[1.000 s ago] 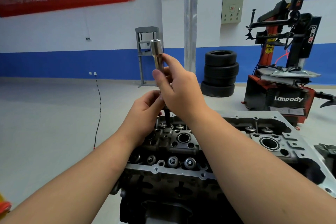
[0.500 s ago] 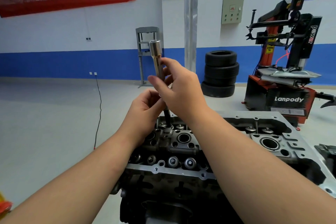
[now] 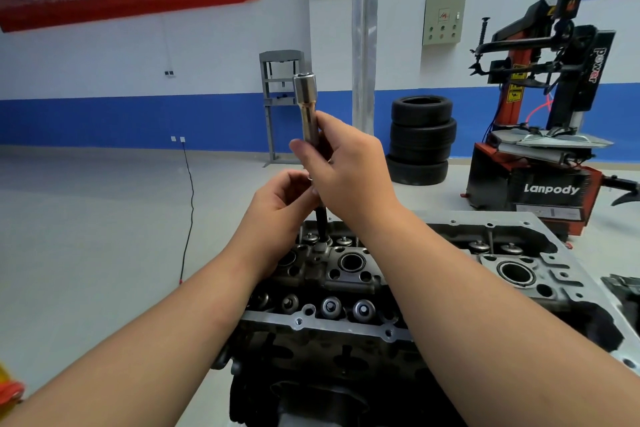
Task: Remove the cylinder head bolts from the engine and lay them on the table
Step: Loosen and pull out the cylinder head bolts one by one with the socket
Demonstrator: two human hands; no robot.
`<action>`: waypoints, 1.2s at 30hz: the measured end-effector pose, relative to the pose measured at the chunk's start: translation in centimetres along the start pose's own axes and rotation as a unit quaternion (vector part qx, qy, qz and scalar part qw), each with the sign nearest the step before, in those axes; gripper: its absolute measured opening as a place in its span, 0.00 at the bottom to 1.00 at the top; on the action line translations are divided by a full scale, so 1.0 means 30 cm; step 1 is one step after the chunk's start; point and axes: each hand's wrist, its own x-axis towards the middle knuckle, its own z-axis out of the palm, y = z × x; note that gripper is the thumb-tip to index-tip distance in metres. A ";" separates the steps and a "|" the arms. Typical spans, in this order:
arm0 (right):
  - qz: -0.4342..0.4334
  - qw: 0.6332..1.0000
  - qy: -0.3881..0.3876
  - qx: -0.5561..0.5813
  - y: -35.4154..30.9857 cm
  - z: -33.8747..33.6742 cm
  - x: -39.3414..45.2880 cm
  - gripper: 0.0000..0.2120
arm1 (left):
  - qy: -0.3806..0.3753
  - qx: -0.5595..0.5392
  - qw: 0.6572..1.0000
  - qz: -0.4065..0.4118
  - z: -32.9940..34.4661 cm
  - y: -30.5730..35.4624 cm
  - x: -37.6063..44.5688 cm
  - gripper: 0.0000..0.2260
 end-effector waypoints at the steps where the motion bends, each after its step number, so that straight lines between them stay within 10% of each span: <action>1: 0.010 1.000 -0.007 0.004 0.003 0.001 0.002 0.06 | -0.005 0.006 1.000 -0.007 0.000 0.003 0.000 0.08; 7: 0.056 0.997 -0.058 0.019 -0.010 -0.003 -0.001 0.26 | -0.021 0.022 1.000 -0.003 0.002 0.012 -0.002 0.11; 13: -0.003 1.000 -0.025 -0.017 -0.018 -0.001 -0.008 0.08 | 0.003 -0.001 1.000 -0.002 0.001 0.009 0.002 0.06; 19: 0.050 0.997 -0.064 -0.004 -0.013 0.001 -0.002 0.24 | -0.017 0.004 1.000 -0.014 0.005 0.013 -0.001 0.12; 36: -0.023 0.999 0.042 0.003 -0.017 0.001 -0.003 0.14 | 0.003 0.006 0.999 0.032 0.002 0.012 -0.007 0.13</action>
